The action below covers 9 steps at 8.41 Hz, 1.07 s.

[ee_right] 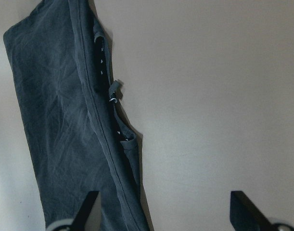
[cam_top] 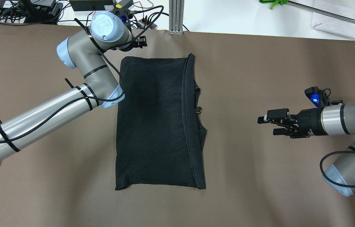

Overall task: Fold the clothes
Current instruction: 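Release the shirt with the left gripper while the right gripper reaches its long edge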

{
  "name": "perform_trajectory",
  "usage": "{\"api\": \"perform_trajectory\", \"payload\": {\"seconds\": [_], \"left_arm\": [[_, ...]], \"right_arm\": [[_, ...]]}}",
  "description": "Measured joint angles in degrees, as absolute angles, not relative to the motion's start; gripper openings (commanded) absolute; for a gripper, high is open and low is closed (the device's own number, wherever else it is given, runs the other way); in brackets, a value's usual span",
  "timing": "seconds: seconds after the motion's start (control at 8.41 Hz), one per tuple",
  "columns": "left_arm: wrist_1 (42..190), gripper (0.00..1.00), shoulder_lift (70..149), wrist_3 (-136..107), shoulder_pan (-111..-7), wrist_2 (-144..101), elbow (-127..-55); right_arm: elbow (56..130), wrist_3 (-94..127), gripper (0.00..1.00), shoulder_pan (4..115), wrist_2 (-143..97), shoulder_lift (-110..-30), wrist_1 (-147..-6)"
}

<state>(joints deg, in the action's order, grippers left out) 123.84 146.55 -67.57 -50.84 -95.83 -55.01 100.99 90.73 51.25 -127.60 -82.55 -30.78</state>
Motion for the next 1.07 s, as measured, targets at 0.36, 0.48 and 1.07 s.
{"api": "perform_trajectory", "payload": {"seconds": [0.36,0.48,1.07], "left_arm": [[123.92,0.94,145.33,-66.95,-52.57,-98.48,-57.53],[123.93,0.94,144.75,-67.09,-53.12,-99.57,-58.68],[126.42,0.94,137.18,-61.92,-56.93,-108.71,-65.84]], "right_arm": [[101.2,78.98,0.94,50.67,-124.82,-75.59,-47.8],[101.23,74.94,0.94,50.54,-122.49,-74.3,-52.15],[100.96,59.56,0.94,46.05,-107.38,-60.01,-77.25]]}}
